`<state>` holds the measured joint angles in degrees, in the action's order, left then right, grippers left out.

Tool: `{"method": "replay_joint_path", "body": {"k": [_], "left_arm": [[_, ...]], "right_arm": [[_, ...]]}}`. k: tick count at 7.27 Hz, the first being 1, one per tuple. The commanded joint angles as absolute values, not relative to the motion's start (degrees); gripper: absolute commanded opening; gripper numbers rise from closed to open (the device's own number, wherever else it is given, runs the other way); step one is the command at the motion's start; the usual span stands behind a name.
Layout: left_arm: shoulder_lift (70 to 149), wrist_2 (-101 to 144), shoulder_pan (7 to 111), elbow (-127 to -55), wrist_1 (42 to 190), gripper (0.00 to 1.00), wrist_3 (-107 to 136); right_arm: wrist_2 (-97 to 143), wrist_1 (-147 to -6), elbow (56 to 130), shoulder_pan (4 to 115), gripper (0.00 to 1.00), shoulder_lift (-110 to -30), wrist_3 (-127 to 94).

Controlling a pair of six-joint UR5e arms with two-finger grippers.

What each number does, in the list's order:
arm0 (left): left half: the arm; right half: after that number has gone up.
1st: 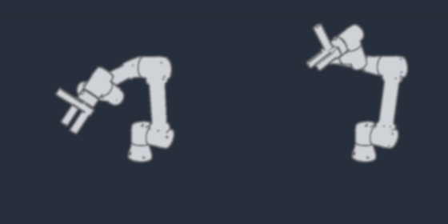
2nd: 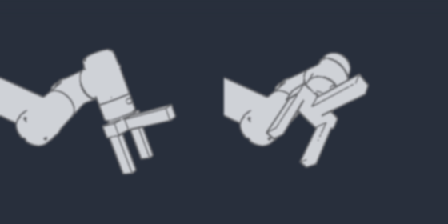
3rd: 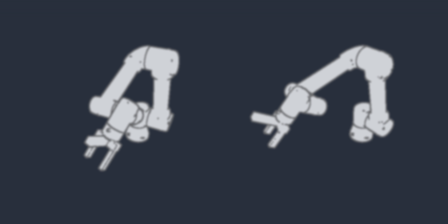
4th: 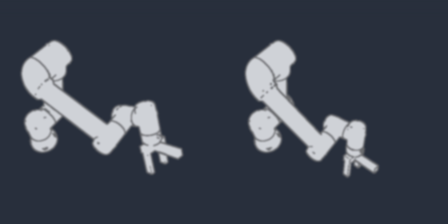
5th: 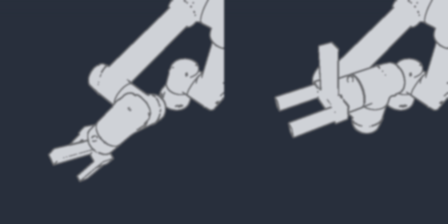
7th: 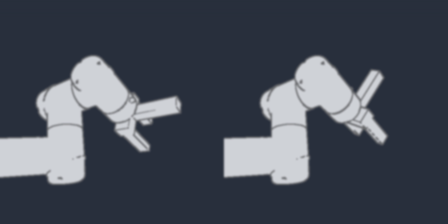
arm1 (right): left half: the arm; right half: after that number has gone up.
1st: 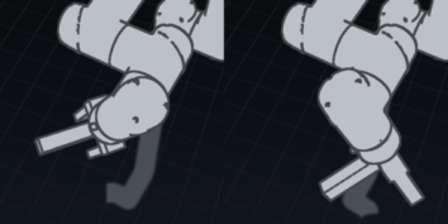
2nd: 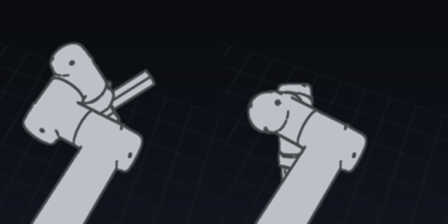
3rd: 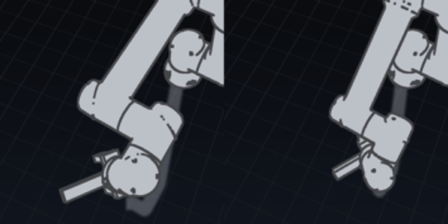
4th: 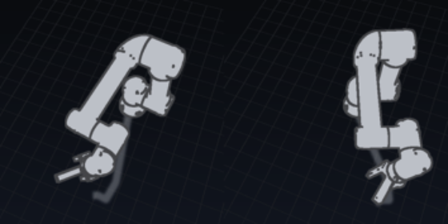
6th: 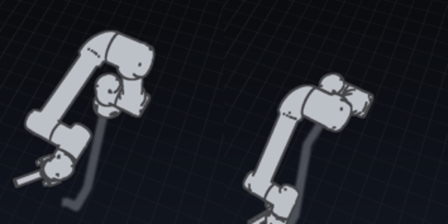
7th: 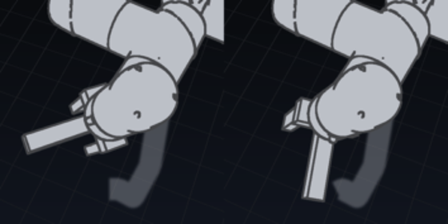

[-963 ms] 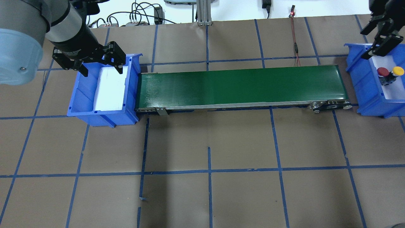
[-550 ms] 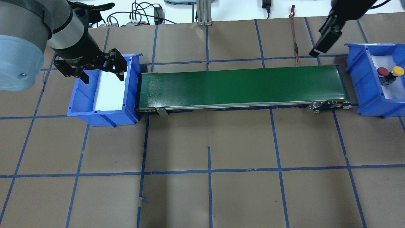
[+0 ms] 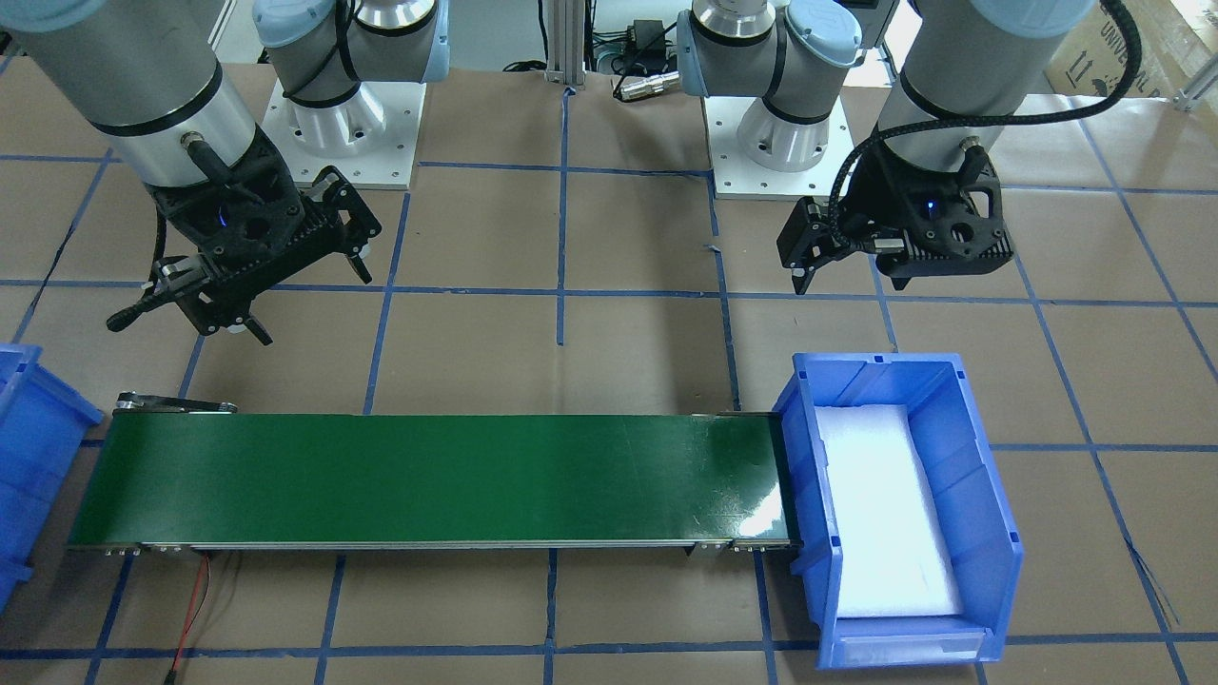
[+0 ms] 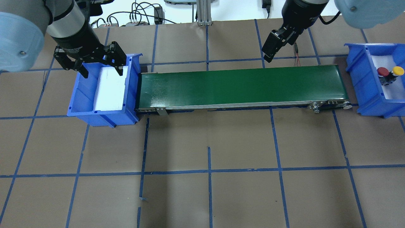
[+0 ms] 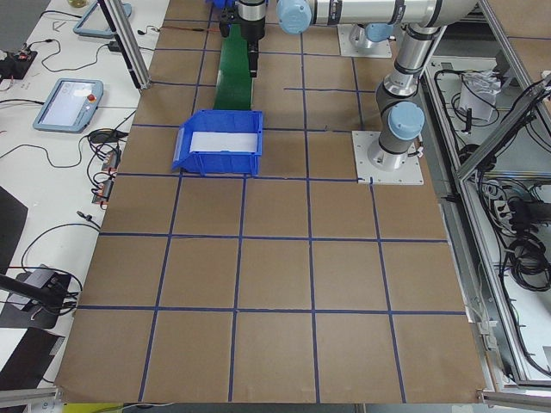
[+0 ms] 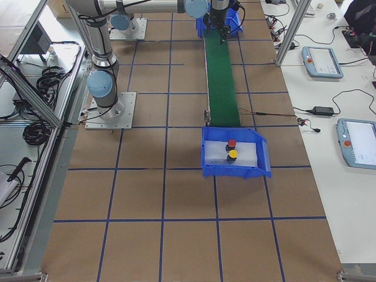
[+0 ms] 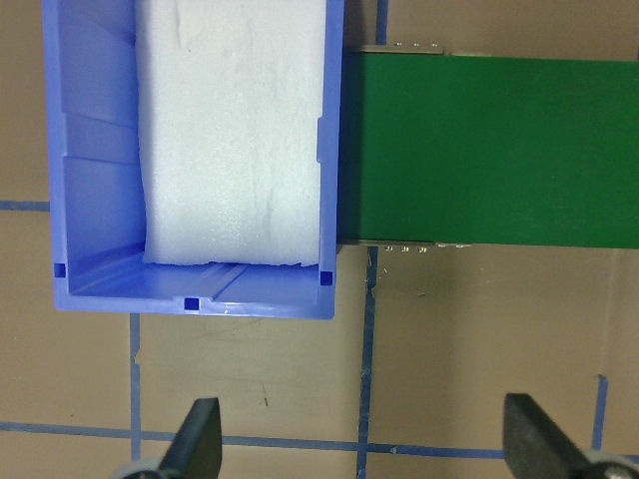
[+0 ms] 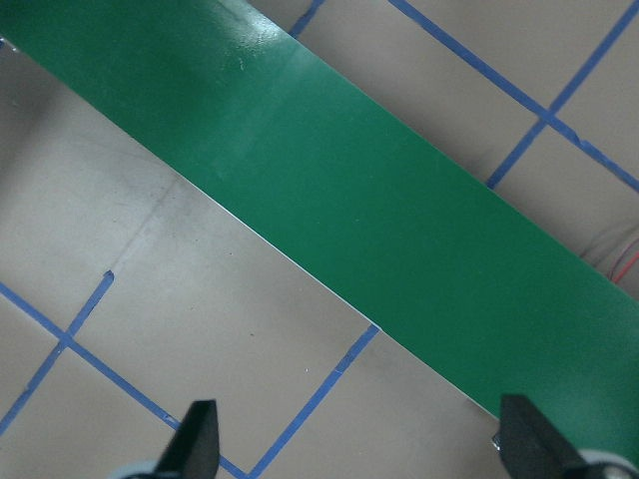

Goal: Transport two buttons from left to right

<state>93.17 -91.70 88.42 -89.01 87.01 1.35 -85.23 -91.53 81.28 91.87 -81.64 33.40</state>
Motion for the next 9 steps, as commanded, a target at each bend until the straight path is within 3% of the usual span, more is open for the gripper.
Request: {"method": "replay_joint_path", "body": {"k": [1,4,9], "left_arm": [[93.6,-91.6,88.2,-88.6,87.2,1.00,1.4],[93.4,-92.1,88.3,-88.6,87.6,1.00,1.4],[93.7,-92.3,88.3,-88.3,88.0,1.00,1.3]], "right_arm": [[-87.0,-91.5,81.1,92.1,1.00,-81.6,20.9],[-86.9,-90.6,81.1,92.0,1.00,-81.3,9.7],[-86.8,-91.1,81.8,92.0,1.00,-81.1,10.6]]}}
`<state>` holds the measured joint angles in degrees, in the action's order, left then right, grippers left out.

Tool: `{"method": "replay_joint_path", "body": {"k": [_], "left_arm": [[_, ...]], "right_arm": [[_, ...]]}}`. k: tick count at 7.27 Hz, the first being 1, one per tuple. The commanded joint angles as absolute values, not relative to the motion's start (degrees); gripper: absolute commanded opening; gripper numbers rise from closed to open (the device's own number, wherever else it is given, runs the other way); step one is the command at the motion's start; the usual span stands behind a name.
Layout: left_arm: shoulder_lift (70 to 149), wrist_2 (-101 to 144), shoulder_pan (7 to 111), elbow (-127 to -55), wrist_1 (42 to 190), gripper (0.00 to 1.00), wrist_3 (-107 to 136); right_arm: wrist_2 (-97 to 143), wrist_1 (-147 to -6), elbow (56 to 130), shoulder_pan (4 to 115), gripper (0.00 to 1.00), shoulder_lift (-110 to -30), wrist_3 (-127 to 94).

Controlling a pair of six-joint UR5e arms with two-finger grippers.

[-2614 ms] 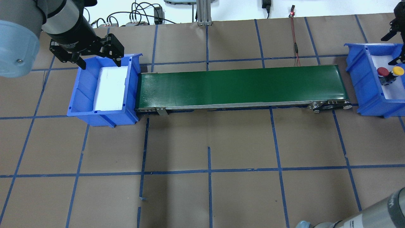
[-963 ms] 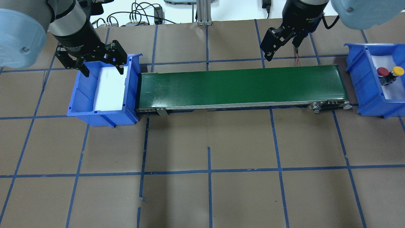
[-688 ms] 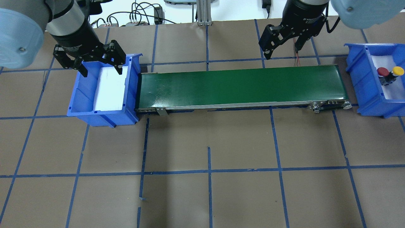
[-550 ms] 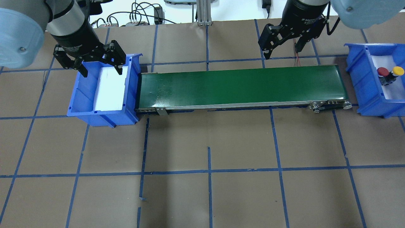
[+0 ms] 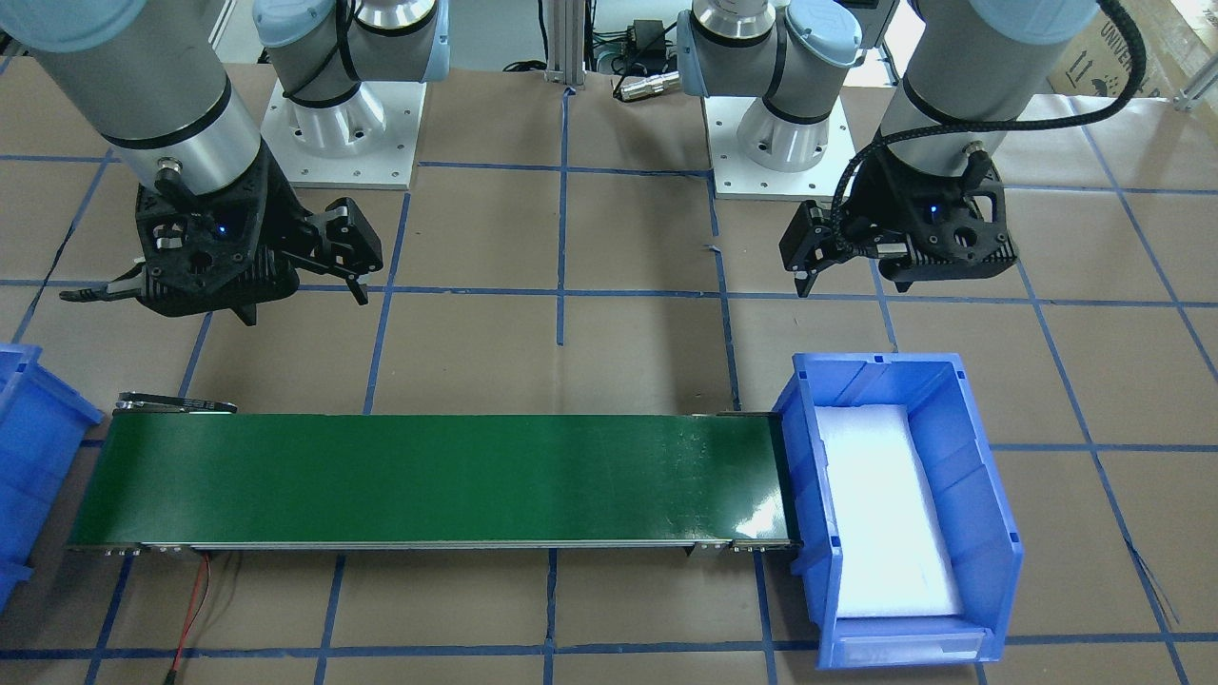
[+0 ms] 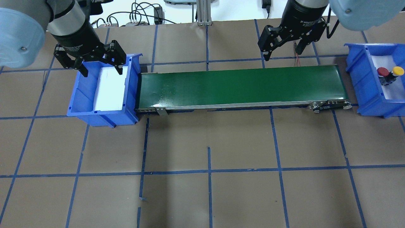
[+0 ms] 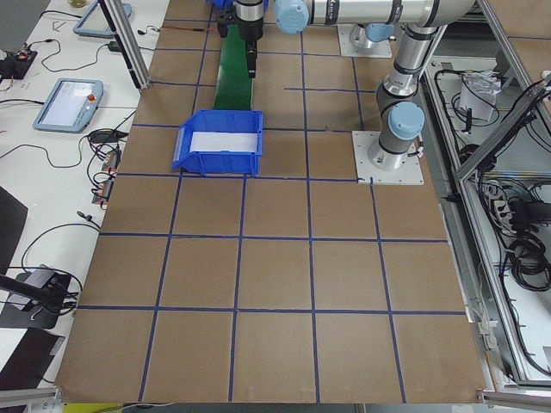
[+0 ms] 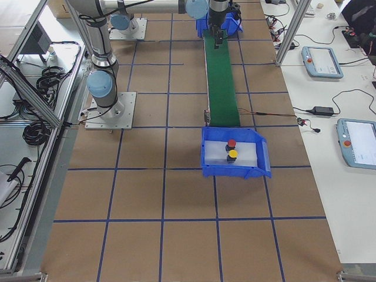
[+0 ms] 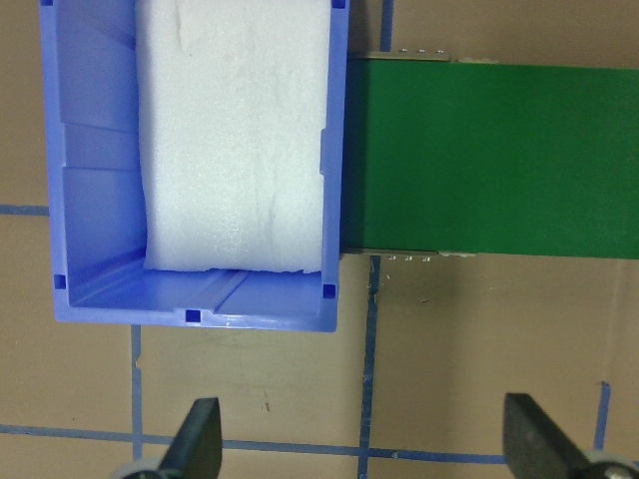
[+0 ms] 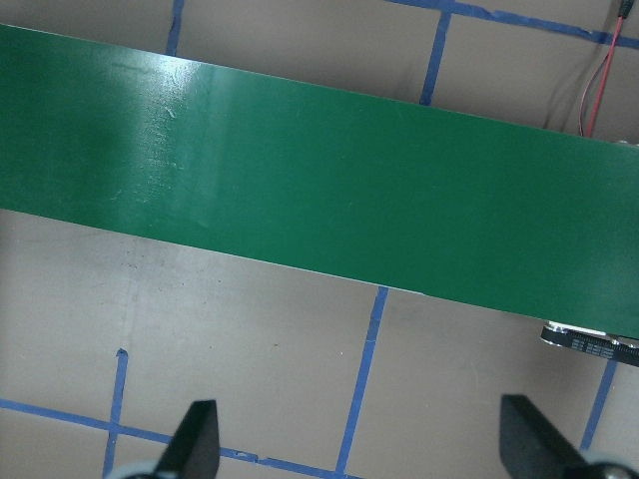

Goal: Transport two buttons from left to right

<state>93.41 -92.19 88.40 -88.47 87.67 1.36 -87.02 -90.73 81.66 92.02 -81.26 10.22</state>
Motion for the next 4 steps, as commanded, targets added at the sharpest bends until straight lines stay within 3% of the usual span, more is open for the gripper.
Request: {"method": "replay_joint_path", "body": {"k": [1,4], "left_arm": [[94.3,-92.4,88.2,-88.3,87.5,1.00,1.1],[95.2,-95.5,88.2,-88.2,87.5,1.00,0.4]], "right_arm": [[-86.5,-91.1,81.8,92.0,1.00,-80.9,10.7],[-86.7,-91.1,81.8,92.0,1.00,-80.1,10.7]]}}
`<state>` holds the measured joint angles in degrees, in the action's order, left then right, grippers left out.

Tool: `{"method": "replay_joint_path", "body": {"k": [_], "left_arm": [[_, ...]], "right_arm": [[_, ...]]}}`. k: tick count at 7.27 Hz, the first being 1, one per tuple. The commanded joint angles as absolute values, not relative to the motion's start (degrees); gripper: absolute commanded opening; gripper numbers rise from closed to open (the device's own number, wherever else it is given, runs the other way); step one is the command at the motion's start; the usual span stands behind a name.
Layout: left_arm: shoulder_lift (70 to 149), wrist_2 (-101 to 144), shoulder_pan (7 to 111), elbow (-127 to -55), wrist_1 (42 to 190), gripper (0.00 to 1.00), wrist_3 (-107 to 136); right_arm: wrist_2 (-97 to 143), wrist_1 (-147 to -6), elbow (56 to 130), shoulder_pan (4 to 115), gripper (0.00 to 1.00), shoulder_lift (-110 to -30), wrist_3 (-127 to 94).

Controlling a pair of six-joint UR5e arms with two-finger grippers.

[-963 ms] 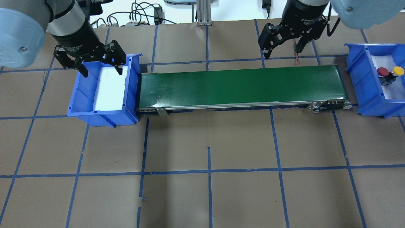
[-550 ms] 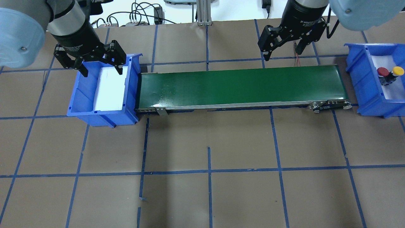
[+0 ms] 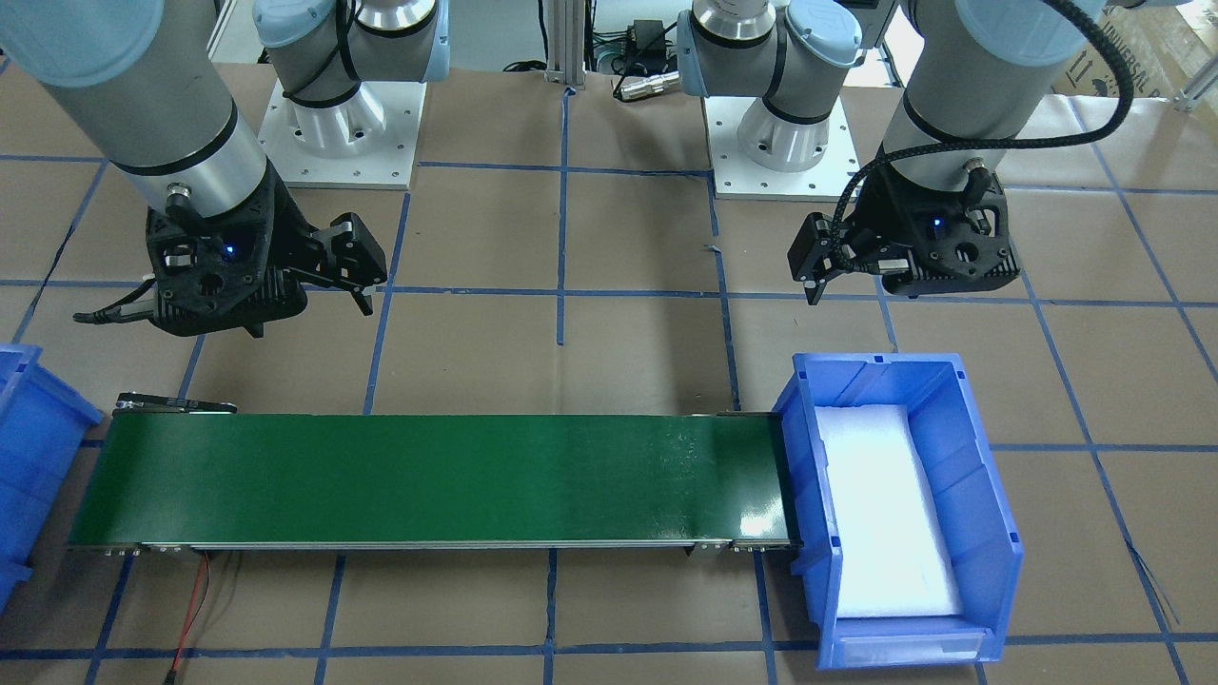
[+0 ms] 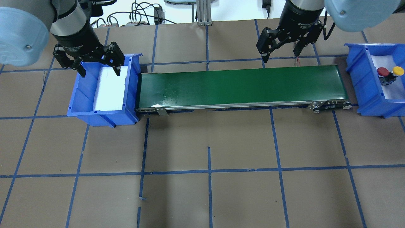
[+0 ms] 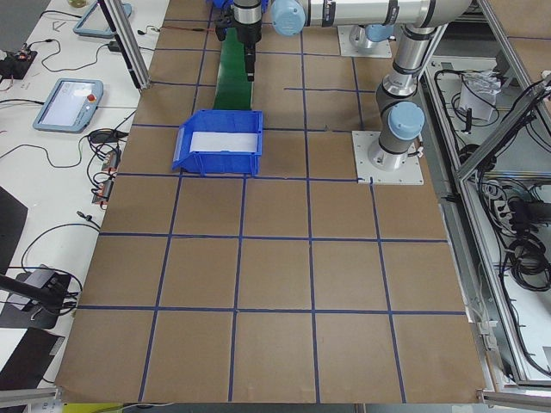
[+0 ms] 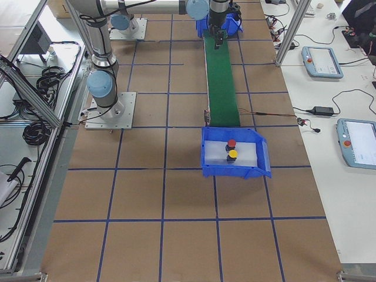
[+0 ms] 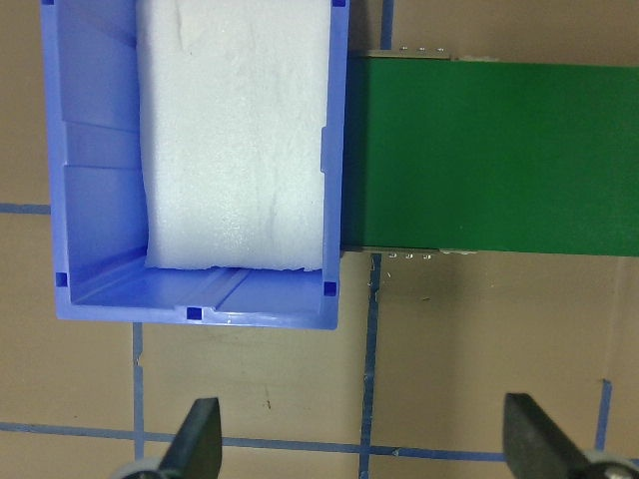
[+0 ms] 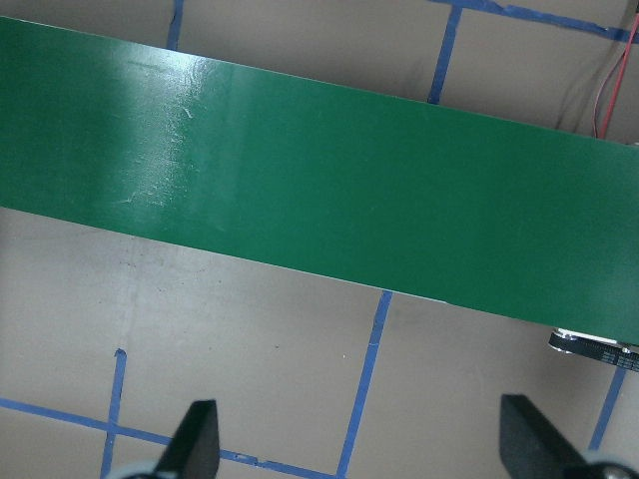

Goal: Transport two buttons from left to right

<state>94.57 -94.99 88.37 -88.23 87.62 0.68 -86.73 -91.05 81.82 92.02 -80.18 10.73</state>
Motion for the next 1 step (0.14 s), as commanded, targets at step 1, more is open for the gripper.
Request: {"method": "replay_joint_path", "body": {"k": [1], "left_arm": [[95.3,-95.9,88.4,-88.5,87.6,1.00,0.8]], "right_arm": [[-86.7,-91.1,81.8,92.0,1.00,-80.1,10.6]]}}
